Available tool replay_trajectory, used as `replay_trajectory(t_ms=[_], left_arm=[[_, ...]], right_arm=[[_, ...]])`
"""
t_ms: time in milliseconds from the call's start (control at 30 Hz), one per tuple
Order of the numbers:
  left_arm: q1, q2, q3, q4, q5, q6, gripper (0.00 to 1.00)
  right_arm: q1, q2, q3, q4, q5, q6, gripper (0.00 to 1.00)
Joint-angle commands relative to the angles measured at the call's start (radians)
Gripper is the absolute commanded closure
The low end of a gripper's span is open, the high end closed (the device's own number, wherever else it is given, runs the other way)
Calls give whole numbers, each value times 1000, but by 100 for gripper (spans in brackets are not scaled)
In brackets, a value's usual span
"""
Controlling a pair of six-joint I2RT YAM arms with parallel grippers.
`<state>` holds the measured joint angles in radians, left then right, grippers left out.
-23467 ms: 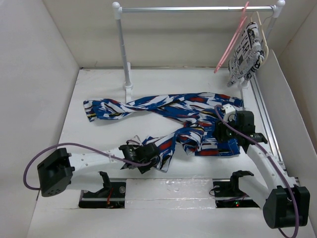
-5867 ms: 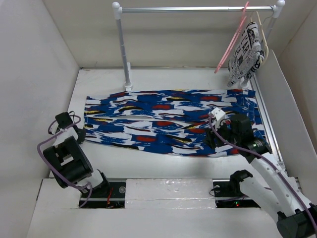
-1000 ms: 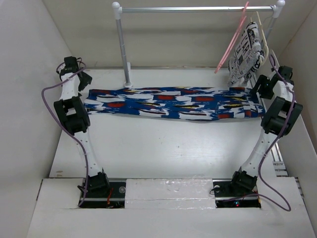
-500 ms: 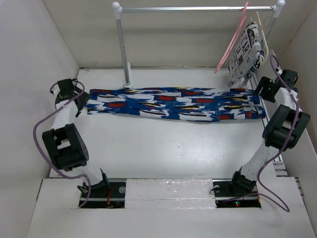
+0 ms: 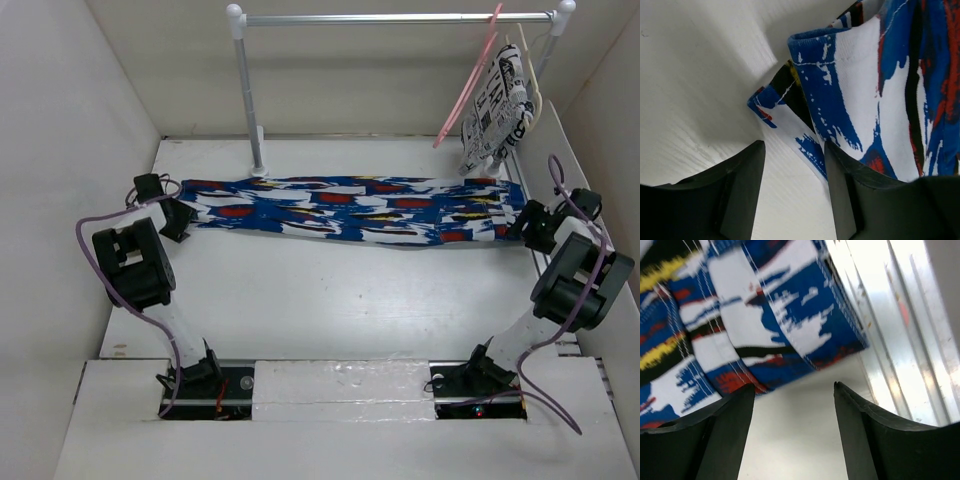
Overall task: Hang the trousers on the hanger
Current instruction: Fold the trousers at the center of the board.
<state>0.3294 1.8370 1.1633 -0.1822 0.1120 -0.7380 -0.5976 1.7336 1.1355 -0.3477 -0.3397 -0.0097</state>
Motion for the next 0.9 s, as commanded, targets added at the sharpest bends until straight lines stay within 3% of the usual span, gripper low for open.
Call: replay_trajectory(t_ms=[0,200,300,433,500,533,567,700,867], left_arm=[[0,39,42,1,-14,-11,54],[0,102,87,-17,-25,2,88],[0,107,91,-26,-47,25,100],[0,110,110,-57,-138,61,100],[0,107,122,-71,-167,72,100],[0,102,125,-82,-187,81,100],[0,87,127,-98,-225,86,100],[11,33,82,-112,-296,124,100],[92,-53,-17,-163,-336,123,100]], right_arm=[[-20,-34,-74,119,-60,-3,30],[-42,56,-106,240,-137,54,30],[-24,133,-69,271,-151,73,31],[-13,176,-66,331,-156,145,38],[-1,176,-54,329,-127,137,57],[11,175,-46,316,-118,126,80],[12,175,-37,305,-116,122,96],[1,106,-71,222,-70,79,100],[-31,-129,-238,177,-45,53,100]])
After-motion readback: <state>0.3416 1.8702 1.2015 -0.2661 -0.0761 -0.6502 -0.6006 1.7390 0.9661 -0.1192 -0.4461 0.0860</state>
